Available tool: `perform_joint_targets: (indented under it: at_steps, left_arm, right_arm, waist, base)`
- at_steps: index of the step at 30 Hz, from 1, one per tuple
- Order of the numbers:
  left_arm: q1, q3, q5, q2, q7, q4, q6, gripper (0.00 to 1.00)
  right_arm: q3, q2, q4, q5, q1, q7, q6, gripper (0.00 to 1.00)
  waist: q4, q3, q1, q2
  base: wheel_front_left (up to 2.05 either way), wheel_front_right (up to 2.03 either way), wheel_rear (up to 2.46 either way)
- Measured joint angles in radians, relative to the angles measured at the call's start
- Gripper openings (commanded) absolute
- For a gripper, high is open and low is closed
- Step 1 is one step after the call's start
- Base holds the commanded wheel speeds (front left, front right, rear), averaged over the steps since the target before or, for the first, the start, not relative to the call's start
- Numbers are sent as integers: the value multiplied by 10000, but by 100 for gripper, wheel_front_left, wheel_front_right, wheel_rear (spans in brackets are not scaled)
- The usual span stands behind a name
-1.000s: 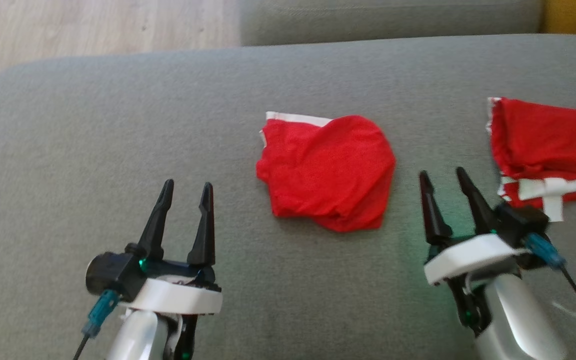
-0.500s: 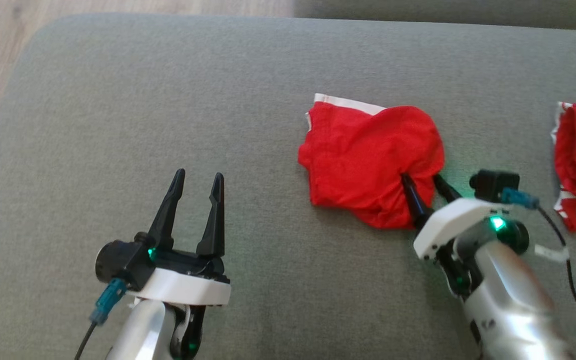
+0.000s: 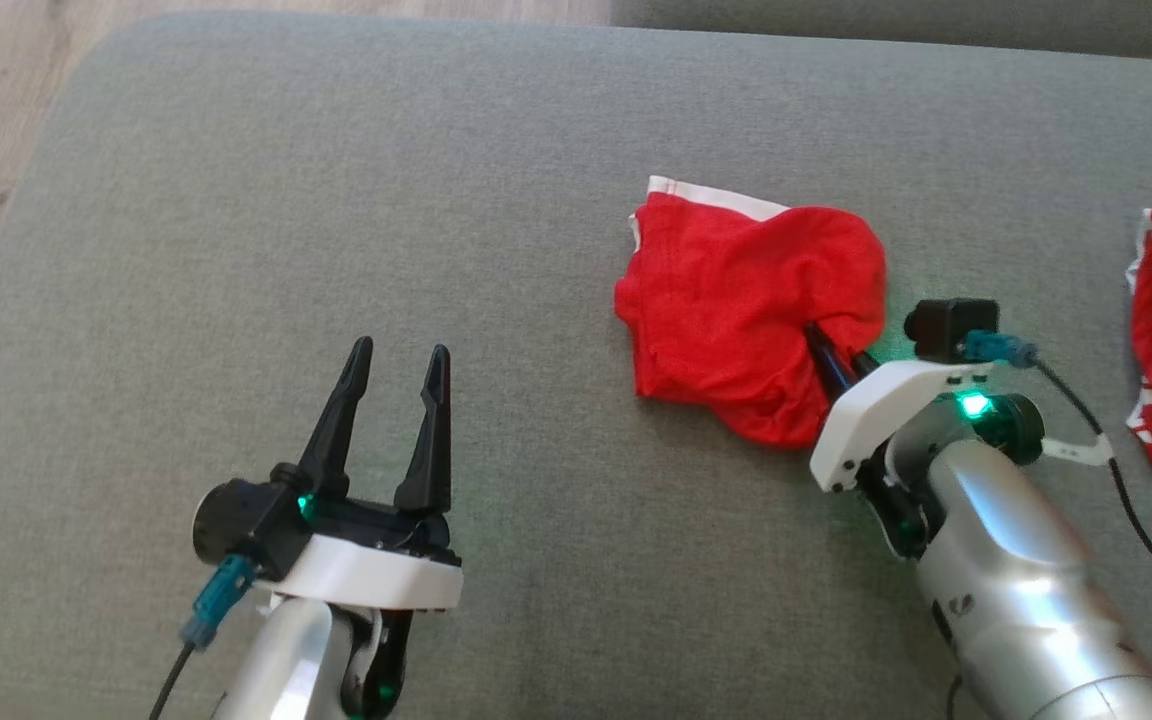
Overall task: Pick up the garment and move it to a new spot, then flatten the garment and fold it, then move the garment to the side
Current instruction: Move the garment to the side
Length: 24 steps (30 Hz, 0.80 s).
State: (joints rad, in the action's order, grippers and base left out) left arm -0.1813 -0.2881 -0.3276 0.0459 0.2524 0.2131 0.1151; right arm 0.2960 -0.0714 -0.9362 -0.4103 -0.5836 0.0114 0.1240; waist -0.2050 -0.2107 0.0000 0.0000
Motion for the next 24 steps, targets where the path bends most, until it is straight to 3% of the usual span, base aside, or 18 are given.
perform_joint_targets:
  at_steps: [7,13,20,24]
  left_arm:
    - [6,58,33,0,0,15,-2,100]
    - [23,157,35,0,0,27,-2,100]
    - [71,309,105,0,0,2,-4,100]
    - [72,314,107,-2,0,-46,-4,100]
  right_arm:
    - [238,71,-336,1979,-24,-928,0,0]
    - [144,-176,-148,3505,-23,-1076,0,0]
    - [472,-1494,805,3776,-24,-698,0,0]
    - [968,-2842,1563,3475,-30,-67,0,0]
  waist:
    - [353,221,0,0]
    - [760,485,0,0]
    - [1203,658,-1,0]
    - [1441,593,-1,0]
  base:
    - [0,0,0]
    - [0,0,0]
    - [0,0,0]
    - [0,0,0]
